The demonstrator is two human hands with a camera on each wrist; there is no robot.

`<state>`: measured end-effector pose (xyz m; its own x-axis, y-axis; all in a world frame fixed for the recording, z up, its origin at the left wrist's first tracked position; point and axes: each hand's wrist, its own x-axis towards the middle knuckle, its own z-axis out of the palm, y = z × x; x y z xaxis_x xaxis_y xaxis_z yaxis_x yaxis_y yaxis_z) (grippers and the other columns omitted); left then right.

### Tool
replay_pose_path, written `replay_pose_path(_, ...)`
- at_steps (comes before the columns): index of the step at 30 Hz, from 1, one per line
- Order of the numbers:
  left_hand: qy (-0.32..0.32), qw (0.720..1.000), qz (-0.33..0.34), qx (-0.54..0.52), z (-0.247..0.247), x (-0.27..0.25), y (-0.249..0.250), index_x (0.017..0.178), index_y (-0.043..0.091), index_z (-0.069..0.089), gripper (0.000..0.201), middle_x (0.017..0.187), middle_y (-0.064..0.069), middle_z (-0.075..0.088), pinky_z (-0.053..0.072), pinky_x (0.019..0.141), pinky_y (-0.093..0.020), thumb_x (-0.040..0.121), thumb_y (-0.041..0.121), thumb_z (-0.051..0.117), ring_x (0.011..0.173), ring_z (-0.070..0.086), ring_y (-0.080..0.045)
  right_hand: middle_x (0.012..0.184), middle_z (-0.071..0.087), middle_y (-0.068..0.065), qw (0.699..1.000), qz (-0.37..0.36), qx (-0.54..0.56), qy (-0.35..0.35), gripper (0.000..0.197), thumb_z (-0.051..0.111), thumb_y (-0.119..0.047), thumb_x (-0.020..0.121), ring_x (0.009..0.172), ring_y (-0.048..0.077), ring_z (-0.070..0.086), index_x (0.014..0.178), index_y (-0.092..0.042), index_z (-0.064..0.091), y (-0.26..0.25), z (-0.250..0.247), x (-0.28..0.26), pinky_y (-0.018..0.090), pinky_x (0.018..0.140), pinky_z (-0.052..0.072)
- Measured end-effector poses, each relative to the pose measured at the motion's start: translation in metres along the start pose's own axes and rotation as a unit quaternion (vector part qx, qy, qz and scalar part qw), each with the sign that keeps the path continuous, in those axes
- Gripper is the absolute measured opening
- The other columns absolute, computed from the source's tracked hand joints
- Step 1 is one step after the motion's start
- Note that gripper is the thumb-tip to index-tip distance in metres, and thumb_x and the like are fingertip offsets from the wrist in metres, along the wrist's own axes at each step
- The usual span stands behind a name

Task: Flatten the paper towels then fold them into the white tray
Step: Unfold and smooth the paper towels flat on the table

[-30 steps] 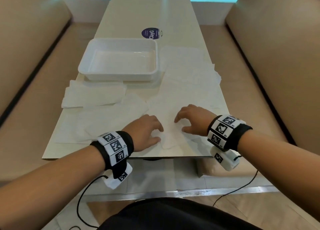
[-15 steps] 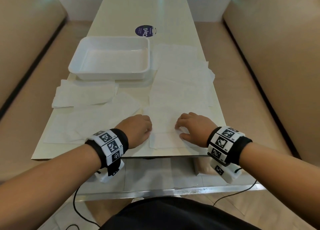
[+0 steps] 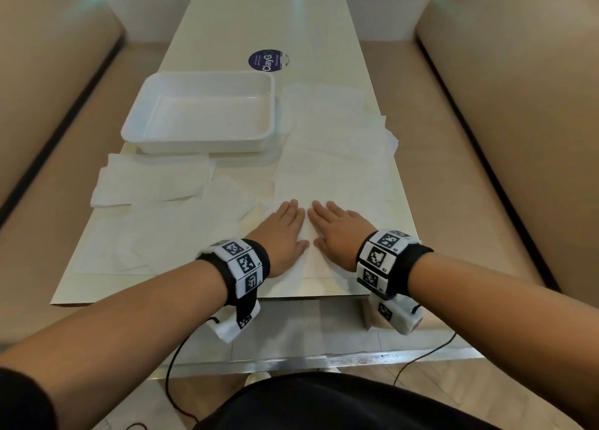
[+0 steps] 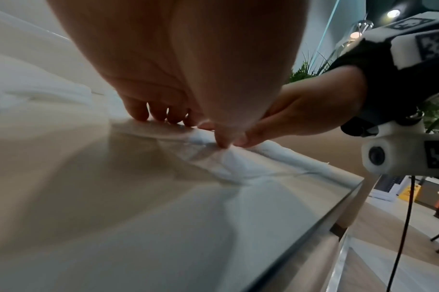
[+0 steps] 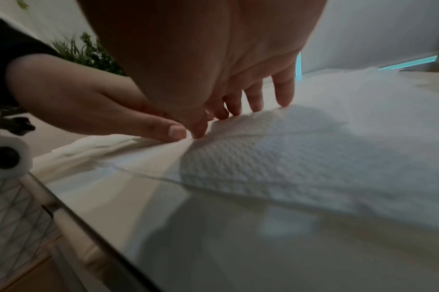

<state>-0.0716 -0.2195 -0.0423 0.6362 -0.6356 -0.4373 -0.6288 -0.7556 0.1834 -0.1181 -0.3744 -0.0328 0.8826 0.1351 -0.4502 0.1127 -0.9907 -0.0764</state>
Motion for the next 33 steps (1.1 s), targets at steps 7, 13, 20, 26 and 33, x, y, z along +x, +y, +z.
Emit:
replay_pose_path(7,-0.036,0.999,-0.009,0.034,-0.003,-0.011,-0.016,0.151,0.006,-0.012,0.071,0.159,-0.009,-0.020,-0.008,0.116,-0.027,0.102,0.046,0.022,0.147,-0.017,-0.019,0.159,-0.015,-0.001,0.999,0.034,0.019,-0.020,0.060,0.023,-0.034,0.103,0.148,0.019,-0.006,0.152,-0.016,-0.008,0.035,0.009,-0.020,0.041,0.120,0.010)
replay_pose_path(13,-0.024,0.999,-0.032,-0.007,-0.018,-0.015,-0.019,0.153,0.006,-0.002,0.070,0.161,-0.010,-0.010,0.000,0.119,-0.029,0.102,0.045,0.025,0.149,-0.007,-0.019,0.160,-0.012,0.004,0.996,0.080,0.001,-0.024,0.068,0.031,-0.037,0.101,0.148,0.022,-0.004,0.152,-0.012,-0.007,0.057,0.002,-0.030,0.039,0.119,0.007)
replay_pose_path(20,0.003,0.999,0.027,-0.023,-0.018,0.019,0.017,0.153,0.009,-0.001,0.074,0.162,-0.008,-0.007,0.001,0.119,-0.029,0.100,0.045,0.037,0.149,-0.004,-0.018,0.161,-0.008,0.004,1.000,0.001,0.016,-0.003,0.071,0.037,-0.038,0.100,0.148,0.021,-0.002,0.152,-0.012,-0.003,0.021,-0.008,-0.003,0.038,0.120,0.006)
replay_pose_path(26,-0.032,0.999,0.031,0.006,-0.008,0.008,-0.009,0.152,0.011,-0.009,0.079,0.159,-0.005,-0.020,-0.003,0.119,-0.028,0.099,0.053,0.031,0.147,-0.015,-0.015,0.159,-0.017,-0.002,0.999,-0.015,-0.014,-0.050,0.080,0.034,-0.055,0.096,0.148,0.017,-0.007,0.152,-0.017,-0.008,0.053,0.001,-0.022,0.038,0.119,0.006)
replay_pose_path(33,-0.053,0.998,0.036,-0.007,-0.011,0.003,-0.020,0.152,0.012,-0.010,0.088,0.158,-0.004,-0.023,-0.004,0.119,-0.028,0.094,0.060,0.037,0.146,-0.018,-0.014,0.161,-0.002,0.002,0.995,-0.073,-0.032,0.055,0.074,0.050,-0.048,0.092,0.148,0.022,0.001,0.151,-0.019,0.017,0.067,0.003,-0.028,0.037,0.119,0.009)
